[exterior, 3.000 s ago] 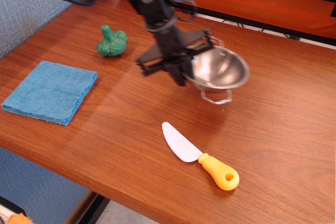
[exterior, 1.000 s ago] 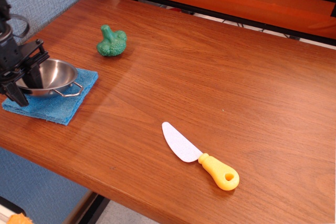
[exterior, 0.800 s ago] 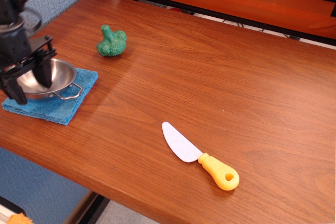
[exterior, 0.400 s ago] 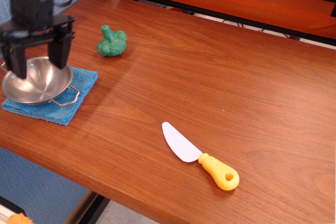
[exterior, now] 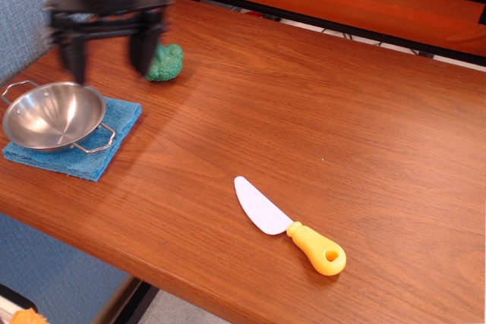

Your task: Take the silver vessel from the table and place it on the blue color cloth.

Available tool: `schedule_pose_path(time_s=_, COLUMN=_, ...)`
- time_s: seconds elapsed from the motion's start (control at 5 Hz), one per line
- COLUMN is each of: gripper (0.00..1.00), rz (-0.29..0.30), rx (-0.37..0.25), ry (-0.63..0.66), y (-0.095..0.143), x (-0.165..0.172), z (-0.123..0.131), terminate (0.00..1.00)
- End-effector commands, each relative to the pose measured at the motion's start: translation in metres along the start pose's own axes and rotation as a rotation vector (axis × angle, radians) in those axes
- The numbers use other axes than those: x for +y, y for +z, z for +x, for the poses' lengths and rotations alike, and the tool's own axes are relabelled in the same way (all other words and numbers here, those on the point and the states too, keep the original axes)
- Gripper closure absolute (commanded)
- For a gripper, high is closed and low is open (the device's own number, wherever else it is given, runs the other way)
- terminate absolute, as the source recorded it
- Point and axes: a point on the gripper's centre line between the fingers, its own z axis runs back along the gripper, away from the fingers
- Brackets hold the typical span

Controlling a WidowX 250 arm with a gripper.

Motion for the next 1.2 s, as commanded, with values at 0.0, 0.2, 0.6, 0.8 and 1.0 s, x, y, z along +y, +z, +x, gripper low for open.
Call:
schedule_pose_path(time_s=0.0, gripper=0.0, rz=-0.222, rx=-0.12, ry=-0.36, y=0.035, x=-0.059, z=-0.065, terminate=0.0)
schedule_pose_path(time_s=0.2, gripper=0.0, rz=-0.348, rx=-0.16, ry=-0.586, y=0.04, x=-0.084, z=-0.091, terminate=0.0)
schedule_pose_path(time_s=0.6, gripper=0.0, rz=-0.411, rx=-0.149, ry=-0.84, y=0.045, x=-0.117, z=-0.128, terminate=0.0)
schedule_pose_path(time_s=0.8, gripper=0.0, rz=-0.411, rx=-0.149, ry=-0.84, y=0.045, x=-0.117, z=-0.128, terminate=0.0)
schedule_pose_path(time_s=1.0, gripper=0.0, rz=-0.411, rx=-0.149, ry=-0.84, y=0.045, x=-0.117, z=-0.128, terminate=1.0)
